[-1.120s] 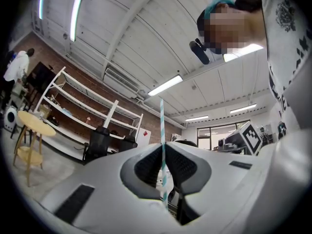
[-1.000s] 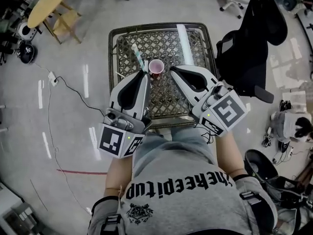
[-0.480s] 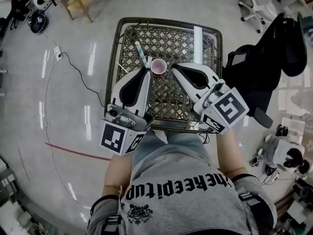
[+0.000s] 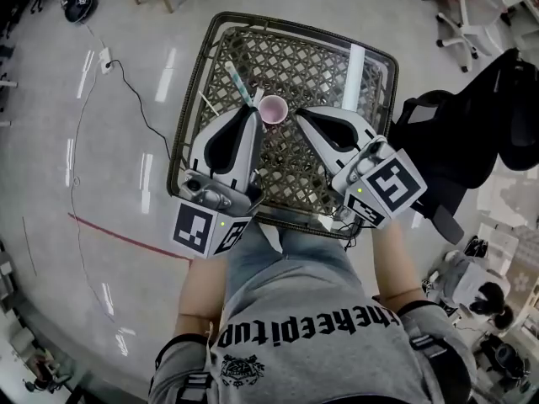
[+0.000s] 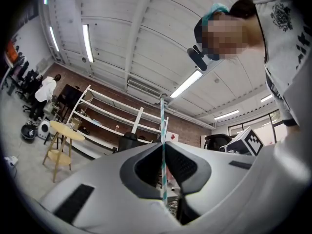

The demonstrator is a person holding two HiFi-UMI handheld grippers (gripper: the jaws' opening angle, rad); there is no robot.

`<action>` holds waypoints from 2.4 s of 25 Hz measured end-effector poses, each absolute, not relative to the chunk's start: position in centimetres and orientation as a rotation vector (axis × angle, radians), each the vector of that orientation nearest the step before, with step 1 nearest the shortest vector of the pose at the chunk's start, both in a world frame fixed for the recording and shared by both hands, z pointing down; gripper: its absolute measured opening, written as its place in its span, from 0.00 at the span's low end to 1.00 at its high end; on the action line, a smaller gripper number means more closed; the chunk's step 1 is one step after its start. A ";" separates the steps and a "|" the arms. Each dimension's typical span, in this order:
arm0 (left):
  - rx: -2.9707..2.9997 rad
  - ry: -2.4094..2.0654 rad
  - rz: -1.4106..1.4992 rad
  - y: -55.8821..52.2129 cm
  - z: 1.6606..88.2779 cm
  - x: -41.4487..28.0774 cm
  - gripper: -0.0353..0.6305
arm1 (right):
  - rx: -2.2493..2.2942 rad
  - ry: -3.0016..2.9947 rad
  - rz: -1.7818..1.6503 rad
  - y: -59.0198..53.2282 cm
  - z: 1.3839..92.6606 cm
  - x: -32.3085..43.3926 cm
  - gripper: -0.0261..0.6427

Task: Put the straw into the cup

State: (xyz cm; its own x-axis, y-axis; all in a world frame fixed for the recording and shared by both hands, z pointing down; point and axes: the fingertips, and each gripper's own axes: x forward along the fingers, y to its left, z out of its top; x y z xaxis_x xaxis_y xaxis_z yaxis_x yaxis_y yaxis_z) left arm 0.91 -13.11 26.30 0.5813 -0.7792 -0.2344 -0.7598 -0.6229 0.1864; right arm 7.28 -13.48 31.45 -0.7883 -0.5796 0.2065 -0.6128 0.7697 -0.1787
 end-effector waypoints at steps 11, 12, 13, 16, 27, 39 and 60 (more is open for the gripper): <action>2.665 -1.425 -0.402 -15.9 31.4 1.9 0.13 | 0.875 -2.820 0.432 -14.6 34.8 7.7 0.06; 2.657 -1.433 -0.397 -16.3 32.1 1.9 0.13 | 0.869 -2.818 0.436 -14.7 35.2 7.7 0.06; 2.648 -1.441 -0.394 -16.6 32.8 1.8 0.13 | 0.864 -2.815 0.440 -14.8 35.7 7.7 0.06; 2.632 -1.465 -0.378 -17.2 34.8 1.7 0.13 | 0.854 -2.810 0.452 -15.0 36.8 7.7 0.06; 2.572 -1.491 -0.311 -19.0 40.8 2.3 0.13 | 0.852 -2.777 0.504 -15.2 39.5 8.5 0.06; 2.506 -1.579 -0.174 -19.5 46.3 2.0 0.13 | 0.849 -2.767 0.553 -14.6 41.6 9.1 0.06; 2.446 -1.594 -0.046 -19.2 50.1 2.1 0.16 | 0.850 -2.751 0.581 -15.1 42.5 9.0 0.06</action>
State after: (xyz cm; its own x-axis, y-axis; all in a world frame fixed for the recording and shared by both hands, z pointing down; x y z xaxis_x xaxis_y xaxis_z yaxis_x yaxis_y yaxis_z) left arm 2.05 -19.16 50.12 0.4107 -0.9069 0.0939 -0.8999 -0.3867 0.2014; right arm 8.97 -15.12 42.51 -0.8135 -0.4961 0.3035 -0.5764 0.7569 -0.3078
